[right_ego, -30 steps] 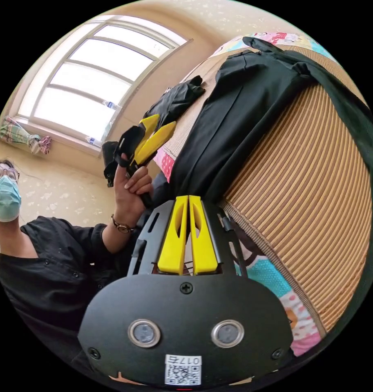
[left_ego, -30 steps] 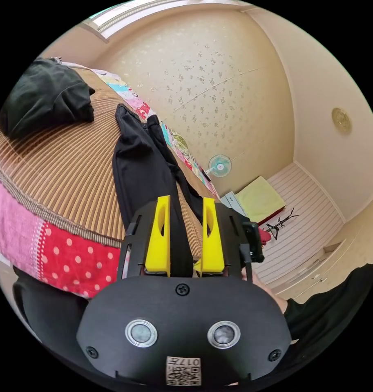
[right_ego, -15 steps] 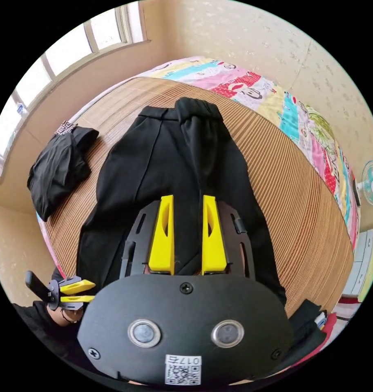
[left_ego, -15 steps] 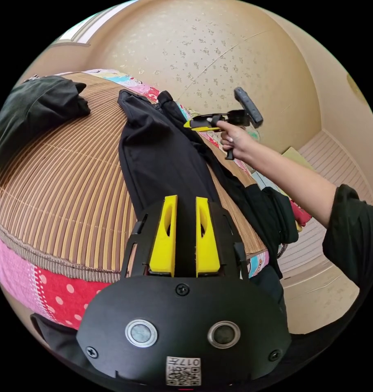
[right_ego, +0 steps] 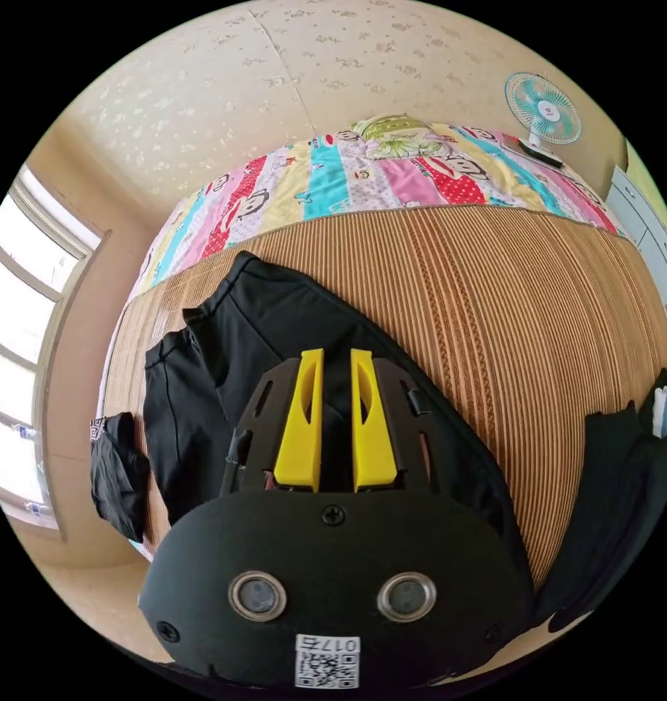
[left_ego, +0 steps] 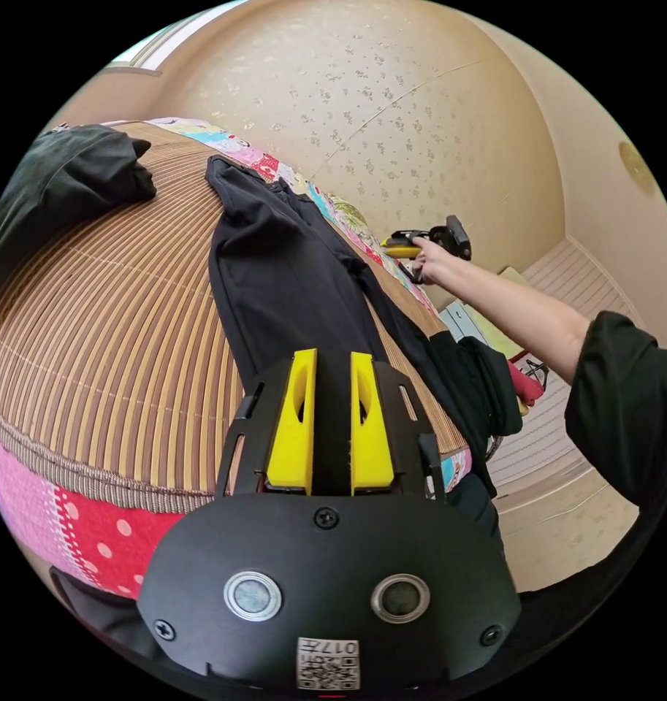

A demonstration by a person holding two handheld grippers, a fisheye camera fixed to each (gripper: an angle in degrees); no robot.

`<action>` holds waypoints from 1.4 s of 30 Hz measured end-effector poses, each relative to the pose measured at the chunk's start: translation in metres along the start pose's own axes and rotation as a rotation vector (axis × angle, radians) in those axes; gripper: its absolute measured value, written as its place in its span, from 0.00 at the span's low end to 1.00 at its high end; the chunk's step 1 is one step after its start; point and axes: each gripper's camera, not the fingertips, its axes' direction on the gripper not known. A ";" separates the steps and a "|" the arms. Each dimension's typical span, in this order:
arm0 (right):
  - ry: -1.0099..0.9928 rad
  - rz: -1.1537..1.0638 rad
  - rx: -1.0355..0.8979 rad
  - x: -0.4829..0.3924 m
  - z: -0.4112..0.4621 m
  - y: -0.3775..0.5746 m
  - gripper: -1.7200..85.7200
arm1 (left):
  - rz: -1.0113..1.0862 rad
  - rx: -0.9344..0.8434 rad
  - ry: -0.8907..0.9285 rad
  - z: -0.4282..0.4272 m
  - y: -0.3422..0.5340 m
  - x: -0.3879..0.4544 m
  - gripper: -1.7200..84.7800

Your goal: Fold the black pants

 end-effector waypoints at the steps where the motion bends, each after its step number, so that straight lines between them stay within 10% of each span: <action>1: -0.037 0.018 -0.048 0.031 -0.006 0.030 0.10 | -0.002 0.001 -0.005 -0.002 0.000 -0.002 0.11; 11: 0.097 -0.062 -0.142 0.203 -0.130 0.279 0.13 | -0.027 0.012 -0.011 -0.022 -0.002 -0.023 0.09; 24: 0.462 -0.240 -0.194 0.170 -0.133 0.451 0.15 | 0.019 0.033 0.007 -0.062 0.004 -0.044 0.12; 42: -0.537 -0.275 -0.053 0.156 -0.210 0.506 0.05 | -0.109 -0.135 0.628 -0.050 0.035 -0.043 0.19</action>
